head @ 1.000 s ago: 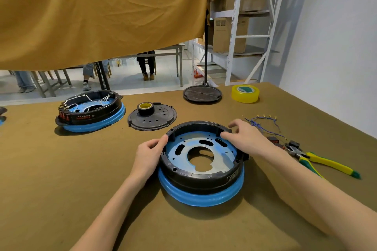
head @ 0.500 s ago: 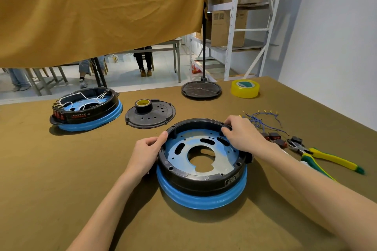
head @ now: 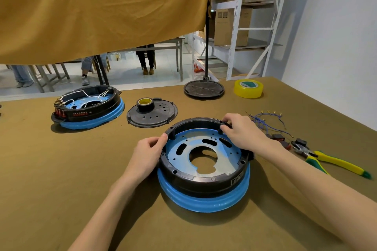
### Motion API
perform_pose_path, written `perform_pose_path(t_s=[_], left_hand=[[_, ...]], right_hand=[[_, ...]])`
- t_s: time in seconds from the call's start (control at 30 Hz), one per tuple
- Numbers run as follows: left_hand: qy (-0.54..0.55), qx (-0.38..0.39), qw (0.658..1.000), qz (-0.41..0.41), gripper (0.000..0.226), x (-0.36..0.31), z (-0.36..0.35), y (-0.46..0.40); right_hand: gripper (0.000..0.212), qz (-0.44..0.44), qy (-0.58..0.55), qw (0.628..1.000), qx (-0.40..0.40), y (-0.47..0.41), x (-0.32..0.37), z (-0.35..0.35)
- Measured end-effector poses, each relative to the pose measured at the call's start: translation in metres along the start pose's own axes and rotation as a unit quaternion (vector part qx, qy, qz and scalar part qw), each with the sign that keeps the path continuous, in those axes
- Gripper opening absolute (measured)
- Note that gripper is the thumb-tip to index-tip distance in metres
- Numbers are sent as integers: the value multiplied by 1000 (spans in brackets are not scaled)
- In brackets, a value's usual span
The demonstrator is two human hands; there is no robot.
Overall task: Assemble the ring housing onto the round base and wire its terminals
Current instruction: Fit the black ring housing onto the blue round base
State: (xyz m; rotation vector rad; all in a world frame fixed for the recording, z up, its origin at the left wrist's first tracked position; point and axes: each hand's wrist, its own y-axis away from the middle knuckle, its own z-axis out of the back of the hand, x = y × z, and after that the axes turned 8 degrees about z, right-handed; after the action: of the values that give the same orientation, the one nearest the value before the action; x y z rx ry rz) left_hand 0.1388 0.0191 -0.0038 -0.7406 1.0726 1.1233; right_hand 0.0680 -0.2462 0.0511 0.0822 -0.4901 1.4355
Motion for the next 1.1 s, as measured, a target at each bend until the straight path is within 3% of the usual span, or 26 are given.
perform_pose_path(t_s=[0.53,0.8,1.1], left_hand=[[32,13,999,14,31,0,-3,1],[38,14,999,10,26,-2,-3,1],[19,10,1000,21,34,-5,-6,2]], right_hand=[[12,-3,18,998,53,-10,-15,3],[28,11,60,994,94,-27,-5,12],[23,10,66,995,69,-24,-6,6]])
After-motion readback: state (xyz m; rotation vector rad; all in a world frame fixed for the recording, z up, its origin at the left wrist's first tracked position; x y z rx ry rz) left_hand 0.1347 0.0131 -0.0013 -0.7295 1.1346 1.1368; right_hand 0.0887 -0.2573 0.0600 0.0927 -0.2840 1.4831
